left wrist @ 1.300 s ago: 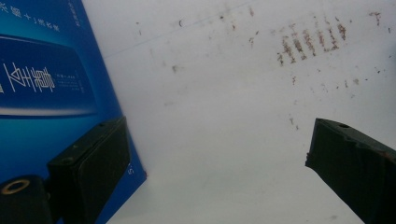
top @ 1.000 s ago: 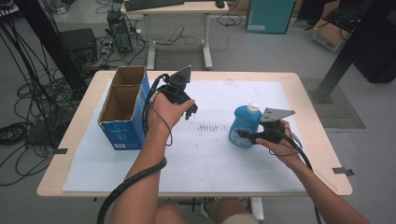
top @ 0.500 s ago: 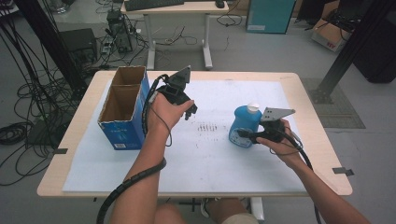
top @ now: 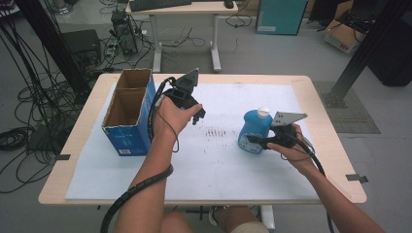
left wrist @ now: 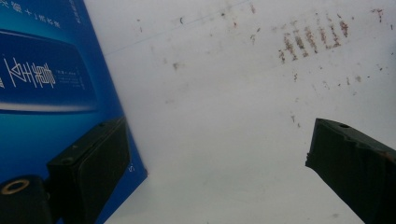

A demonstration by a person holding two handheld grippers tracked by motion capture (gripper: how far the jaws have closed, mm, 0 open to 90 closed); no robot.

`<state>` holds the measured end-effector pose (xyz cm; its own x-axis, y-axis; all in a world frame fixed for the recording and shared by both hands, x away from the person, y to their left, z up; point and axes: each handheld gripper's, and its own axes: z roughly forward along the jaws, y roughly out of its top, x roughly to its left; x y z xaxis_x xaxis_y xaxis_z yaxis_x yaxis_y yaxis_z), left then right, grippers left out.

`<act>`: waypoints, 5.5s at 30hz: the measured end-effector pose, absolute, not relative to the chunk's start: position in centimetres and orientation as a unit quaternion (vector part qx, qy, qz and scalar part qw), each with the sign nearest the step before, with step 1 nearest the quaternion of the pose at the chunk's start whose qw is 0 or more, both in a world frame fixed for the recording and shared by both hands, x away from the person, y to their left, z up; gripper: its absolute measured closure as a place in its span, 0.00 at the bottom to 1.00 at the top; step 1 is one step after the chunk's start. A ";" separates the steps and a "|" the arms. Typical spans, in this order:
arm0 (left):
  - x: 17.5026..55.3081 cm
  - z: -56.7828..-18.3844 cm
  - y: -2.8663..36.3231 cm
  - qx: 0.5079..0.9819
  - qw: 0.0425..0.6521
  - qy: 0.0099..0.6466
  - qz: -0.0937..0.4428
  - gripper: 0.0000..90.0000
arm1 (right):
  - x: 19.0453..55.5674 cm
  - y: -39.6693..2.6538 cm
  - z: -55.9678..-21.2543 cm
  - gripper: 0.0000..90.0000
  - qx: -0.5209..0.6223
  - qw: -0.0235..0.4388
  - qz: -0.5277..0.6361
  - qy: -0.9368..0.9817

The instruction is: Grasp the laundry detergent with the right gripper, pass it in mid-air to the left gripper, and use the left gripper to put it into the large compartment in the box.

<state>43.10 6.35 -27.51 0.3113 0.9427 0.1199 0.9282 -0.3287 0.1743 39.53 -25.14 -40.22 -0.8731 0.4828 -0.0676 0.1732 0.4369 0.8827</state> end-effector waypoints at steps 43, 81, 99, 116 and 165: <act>43.0 -27.0 6.2 0.809 0.038 0.576 0.106 0.07 | 39.7 -25.2 -40.2 0.50 0.193 0.157 0.495 0.833; 42.9 -26.3 5.6 0.814 0.045 0.569 0.110 0.07 | 39.6 -25.2 -40.2 0.50 0.197 0.157 0.494 0.832; 42.4 -25.9 5.9 0.815 0.049 0.566 0.115 0.07 | 39.5 -25.2 -40.2 0.50 0.202 0.155 0.493 0.832; 41.0 -24.8 5.4 0.849 0.060 0.514 0.110 0.07 | 39.1 -24.9 -40.0 0.50 0.214 0.158 0.486 0.833; 41.7 -13.7 5.7 0.977 0.059 0.188 0.086 0.07 | 43.4 -15.7 -29.1 0.49 0.168 0.044 0.465 0.868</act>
<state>41.72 5.72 -13.71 0.9143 0.3779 0.1457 0.3578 -0.9222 0.1470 43.41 -15.71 -29.07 -0.9398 0.3323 0.0795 0.2502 0.5111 0.8223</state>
